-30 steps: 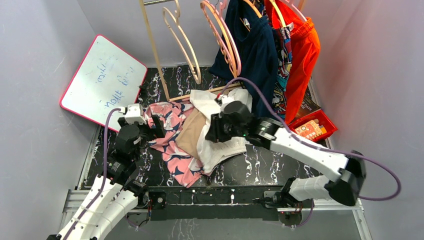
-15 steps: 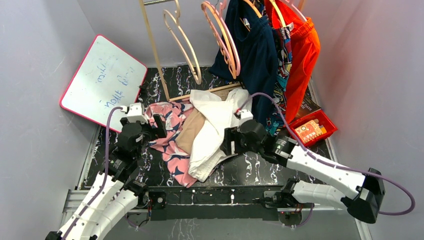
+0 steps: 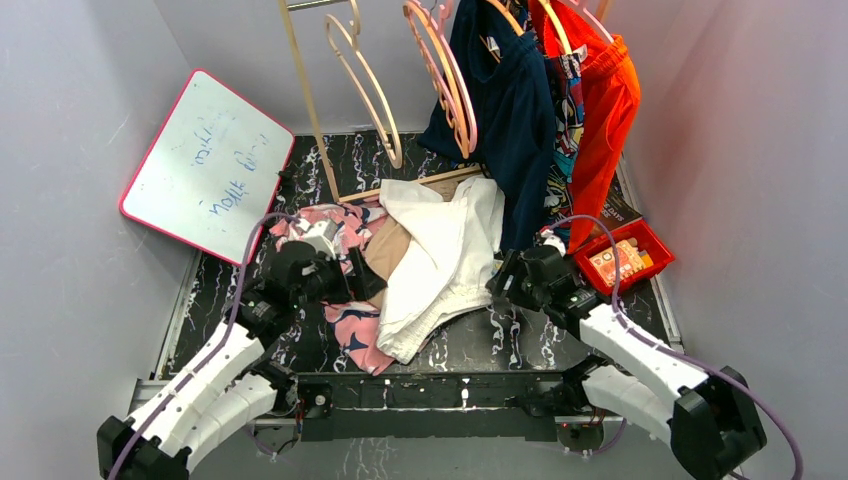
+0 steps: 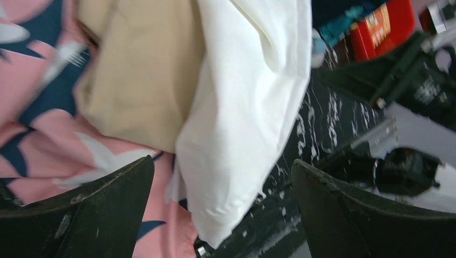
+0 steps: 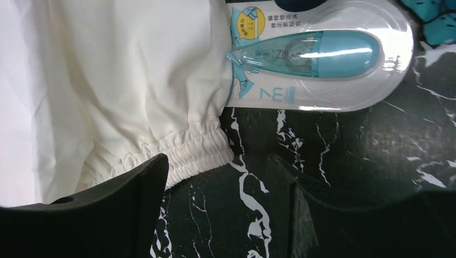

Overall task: Place the shorts on the hanger
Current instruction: Adjust the shorts at the center of the board.

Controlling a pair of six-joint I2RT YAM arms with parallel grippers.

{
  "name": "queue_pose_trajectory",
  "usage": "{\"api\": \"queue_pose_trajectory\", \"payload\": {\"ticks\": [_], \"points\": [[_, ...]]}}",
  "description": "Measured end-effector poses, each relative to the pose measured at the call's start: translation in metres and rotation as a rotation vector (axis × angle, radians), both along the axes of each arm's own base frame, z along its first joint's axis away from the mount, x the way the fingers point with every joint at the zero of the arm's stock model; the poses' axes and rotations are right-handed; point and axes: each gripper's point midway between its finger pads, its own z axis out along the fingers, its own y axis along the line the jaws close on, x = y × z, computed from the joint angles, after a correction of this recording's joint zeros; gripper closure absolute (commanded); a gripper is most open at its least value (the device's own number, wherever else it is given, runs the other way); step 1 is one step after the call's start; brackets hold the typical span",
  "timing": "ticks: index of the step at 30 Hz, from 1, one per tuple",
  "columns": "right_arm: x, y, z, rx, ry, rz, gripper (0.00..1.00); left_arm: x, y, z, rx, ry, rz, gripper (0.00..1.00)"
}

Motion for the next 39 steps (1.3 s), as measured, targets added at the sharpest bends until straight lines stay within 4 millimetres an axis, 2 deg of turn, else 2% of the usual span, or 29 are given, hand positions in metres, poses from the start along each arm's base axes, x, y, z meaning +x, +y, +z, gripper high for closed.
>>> {"api": "queue_pose_trajectory", "payload": {"ticks": [5,8,11,13,15,18,21,24,31,39], "points": [[0.008,0.015,-0.013,0.058,0.045,0.033,0.25,-0.038,-0.036,-0.013,-0.019,0.042,-0.167,0.02],[0.009,0.02,-0.014,0.078,0.044,0.051,0.25,-0.052,-0.051,-0.025,0.01,0.072,-0.23,0.02],[0.007,0.02,-0.014,0.091,0.035,0.058,0.25,-0.065,-0.066,-0.051,0.096,0.123,-0.284,0.02],[0.005,0.02,-0.01,0.096,0.023,0.062,0.25,-0.074,-0.07,-0.07,0.161,0.164,-0.304,0.05],[0.005,0.02,-0.005,0.105,0.003,0.064,0.25,-0.077,-0.069,-0.082,0.203,0.188,-0.298,0.17],[0.004,0.018,0.0,0.117,-0.02,0.064,0.26,-0.074,-0.064,-0.09,0.241,0.202,-0.257,0.55],[0.001,0.015,-0.005,0.115,-0.014,0.06,0.28,-0.07,-0.058,-0.091,0.258,0.197,-0.215,0.85],[-0.001,0.013,-0.013,0.105,0.006,0.055,0.32,-0.063,-0.05,-0.081,0.251,0.156,-0.162,1.0],[0.005,0.023,-0.019,0.139,0.026,0.065,0.38,-0.047,-0.031,-0.048,0.236,0.044,-0.045,1.0],[0.001,0.032,-0.035,0.166,0.075,0.085,0.4,-0.044,-0.017,-0.054,0.292,0.051,0.012,1.0]]}}
